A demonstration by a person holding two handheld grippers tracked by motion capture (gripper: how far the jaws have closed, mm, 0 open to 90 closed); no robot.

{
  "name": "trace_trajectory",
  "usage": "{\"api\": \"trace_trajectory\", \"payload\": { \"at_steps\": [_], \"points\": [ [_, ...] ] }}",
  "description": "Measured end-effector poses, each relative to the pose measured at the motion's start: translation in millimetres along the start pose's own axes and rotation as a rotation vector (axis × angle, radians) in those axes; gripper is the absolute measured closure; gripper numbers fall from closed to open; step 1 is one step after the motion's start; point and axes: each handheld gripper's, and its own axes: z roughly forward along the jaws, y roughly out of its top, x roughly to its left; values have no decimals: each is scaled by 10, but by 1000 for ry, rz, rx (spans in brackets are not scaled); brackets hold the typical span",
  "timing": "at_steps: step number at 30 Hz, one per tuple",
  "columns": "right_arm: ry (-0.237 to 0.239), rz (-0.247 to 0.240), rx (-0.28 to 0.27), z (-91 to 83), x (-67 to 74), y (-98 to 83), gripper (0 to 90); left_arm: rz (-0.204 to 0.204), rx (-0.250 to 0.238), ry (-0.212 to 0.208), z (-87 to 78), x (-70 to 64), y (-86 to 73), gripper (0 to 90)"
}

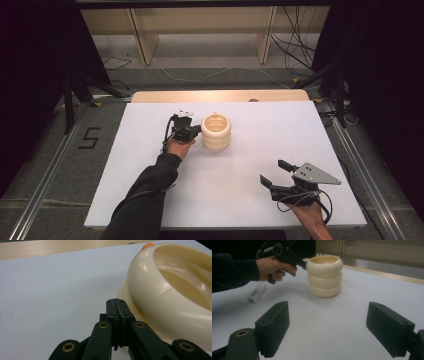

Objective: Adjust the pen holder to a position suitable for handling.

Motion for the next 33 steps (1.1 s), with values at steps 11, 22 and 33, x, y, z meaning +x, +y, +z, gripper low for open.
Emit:
{"api": "trace_trajectory", "payload": {
  "at_steps": [11, 22, 33],
  "points": [
    [1, 1, 2, 3, 5, 0, 193, -5, 0, -5, 23, -43, 3, 892],
    [2, 1, 1, 1, 4, -1, 194, -25, -8, 27, -93, 11, 40, 859],
    [-3, 4, 3, 3, 9, -1, 194, -57, 2, 4, -455, 86, 68, 645]
  ]
}}
